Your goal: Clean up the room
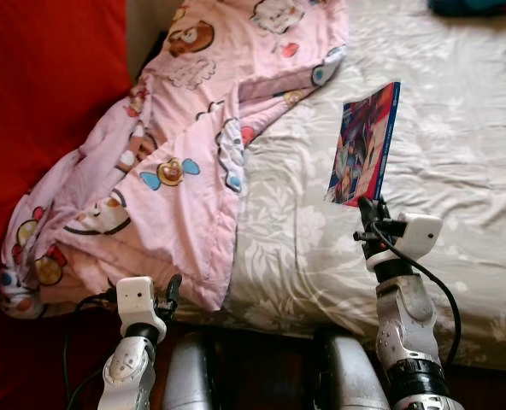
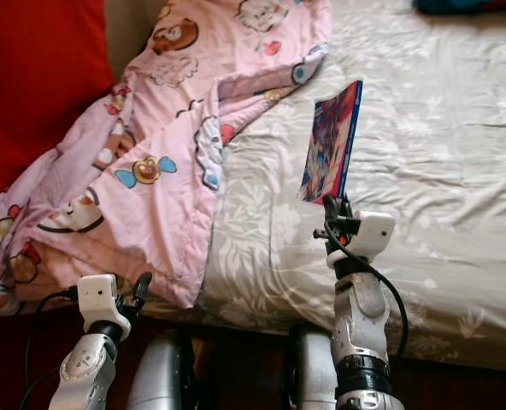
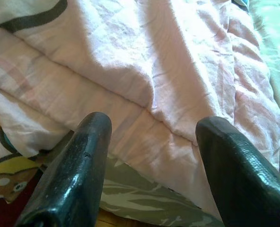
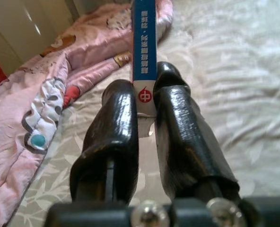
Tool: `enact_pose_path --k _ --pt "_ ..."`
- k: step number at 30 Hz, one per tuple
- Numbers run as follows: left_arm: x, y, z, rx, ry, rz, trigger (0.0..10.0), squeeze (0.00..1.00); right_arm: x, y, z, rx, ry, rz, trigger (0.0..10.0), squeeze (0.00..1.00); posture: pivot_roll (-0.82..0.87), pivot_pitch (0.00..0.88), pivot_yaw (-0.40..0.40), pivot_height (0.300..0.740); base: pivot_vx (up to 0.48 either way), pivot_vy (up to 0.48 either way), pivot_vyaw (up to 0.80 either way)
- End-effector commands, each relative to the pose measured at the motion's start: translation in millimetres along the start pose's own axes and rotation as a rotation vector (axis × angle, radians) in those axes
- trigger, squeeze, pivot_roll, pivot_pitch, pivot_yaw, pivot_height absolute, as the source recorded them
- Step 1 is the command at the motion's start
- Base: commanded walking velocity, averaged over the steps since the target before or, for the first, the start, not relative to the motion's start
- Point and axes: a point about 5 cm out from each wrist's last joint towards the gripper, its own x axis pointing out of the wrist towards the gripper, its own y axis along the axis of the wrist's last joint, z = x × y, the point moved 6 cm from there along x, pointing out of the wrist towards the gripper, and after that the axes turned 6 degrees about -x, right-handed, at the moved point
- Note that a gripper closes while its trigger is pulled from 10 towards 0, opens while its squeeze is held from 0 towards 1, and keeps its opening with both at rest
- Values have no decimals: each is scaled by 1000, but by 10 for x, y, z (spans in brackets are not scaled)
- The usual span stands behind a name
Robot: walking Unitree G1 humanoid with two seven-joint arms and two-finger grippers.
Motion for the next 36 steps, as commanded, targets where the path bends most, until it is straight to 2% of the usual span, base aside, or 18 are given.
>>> enact_pose_path --k 1,3,5,7,12,13,17,19,25,27,34,36 --pt "-74 -135 -78 -23 39 -36 10000 0 -19 70 -87 -28 22 31 10000 0 6 200 38 603 0 0 0" --pt "-113 -242 -56 -42 44 -62 10000 0 -32 54 -169 -88 55 16 10000 0 -3 186 32 613 0 0 0" --pt "-164 -375 -95 -59 65 -103 10000 0 -58 4 -170 -100 47 -10 10000 0 -4 179 26 623 0 0 0" --pt "-231 -516 -174 -51 88 -151 10000 0 -86 -42 -140 -85 28 -38 10000 0 -5 170 18 638 0 0 0" --pt "-268 -593 -208 -47 102 -180 10000 0 -108 -54 -144 -82 36 -49 10000 0 -4 164 12 648 0 0 0" --pt "-331 -706 -254 -59 123 -221 10000 0 -157 -79 -117 -97 41 -67 10000 0 -4 145 4 658 0 0 0" --pt "-369 -769 -278 -59 133 -245 10000 0 -179 -94 -90 -99 34 -75 10000 0 -7 135 1 663 0 0 0" --pt "-459 -919 -326 -54 151 -308 10000 0 -220 -152 -44 -93 14 -97 10000 0 -8 108 -4 678 0 0 0" --pt "-519 -1024 -352 -44 159 -354 10000 0 -250 -225 -30 -92 6 -125 10000 0 -4 94 -4 683 0 0 0" --pt "-595 -1144 -377 -26 164 -415 10000 0 -265 -286 -43 -88 8 -151 10000 0 -9 62 -4 683 0 0 0" --pt "-675 -1259 -390 -10 168 -476 10000 0 -248 -255 -41 -69 -2 -138 10000 0 -10 55 -3 687 0 0 0" --pt "-687 -1294 -374 -1 162 -498 10000 0 -213 -217 -24 -64 -7 -127 10000 0 -8 81 -4 697 0 0 0"
